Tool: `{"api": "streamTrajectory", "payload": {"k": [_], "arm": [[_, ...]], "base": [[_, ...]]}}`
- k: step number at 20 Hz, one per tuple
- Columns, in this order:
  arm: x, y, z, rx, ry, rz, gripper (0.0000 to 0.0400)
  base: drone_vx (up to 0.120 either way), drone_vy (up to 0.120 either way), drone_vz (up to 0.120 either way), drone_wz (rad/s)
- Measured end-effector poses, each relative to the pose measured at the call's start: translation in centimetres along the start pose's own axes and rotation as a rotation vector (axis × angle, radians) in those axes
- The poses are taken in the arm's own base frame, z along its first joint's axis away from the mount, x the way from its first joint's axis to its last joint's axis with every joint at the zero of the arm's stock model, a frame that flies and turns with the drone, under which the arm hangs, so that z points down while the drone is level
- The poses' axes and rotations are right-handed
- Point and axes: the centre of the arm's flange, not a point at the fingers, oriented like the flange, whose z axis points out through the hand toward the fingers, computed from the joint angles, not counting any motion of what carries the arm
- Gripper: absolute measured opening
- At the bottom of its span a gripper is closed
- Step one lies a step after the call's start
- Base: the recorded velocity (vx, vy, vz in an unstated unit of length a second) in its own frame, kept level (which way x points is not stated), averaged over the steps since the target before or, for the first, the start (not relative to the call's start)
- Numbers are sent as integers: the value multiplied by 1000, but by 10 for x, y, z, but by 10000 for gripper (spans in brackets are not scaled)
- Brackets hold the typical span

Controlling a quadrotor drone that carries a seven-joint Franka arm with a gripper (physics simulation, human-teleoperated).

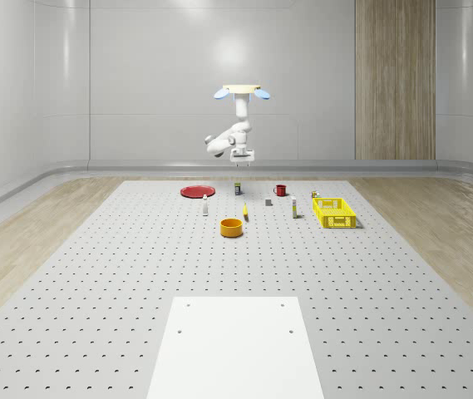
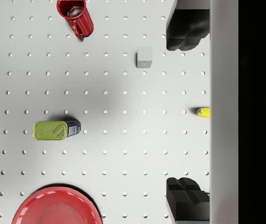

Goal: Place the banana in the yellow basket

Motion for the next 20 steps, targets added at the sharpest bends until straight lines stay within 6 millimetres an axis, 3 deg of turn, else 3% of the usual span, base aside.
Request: {"api": "streamTrajectory", "payload": {"k": [9,13,20], "arm": [[-2,-2,0,-21,23,-1,400],[-2,-2,0,-24,25,-1,400],[-3,-3,0,-25,27,-1,400]], "base": [[120,0,-120,0],[120,50,-10,0],[120,0,-120,0]]}}
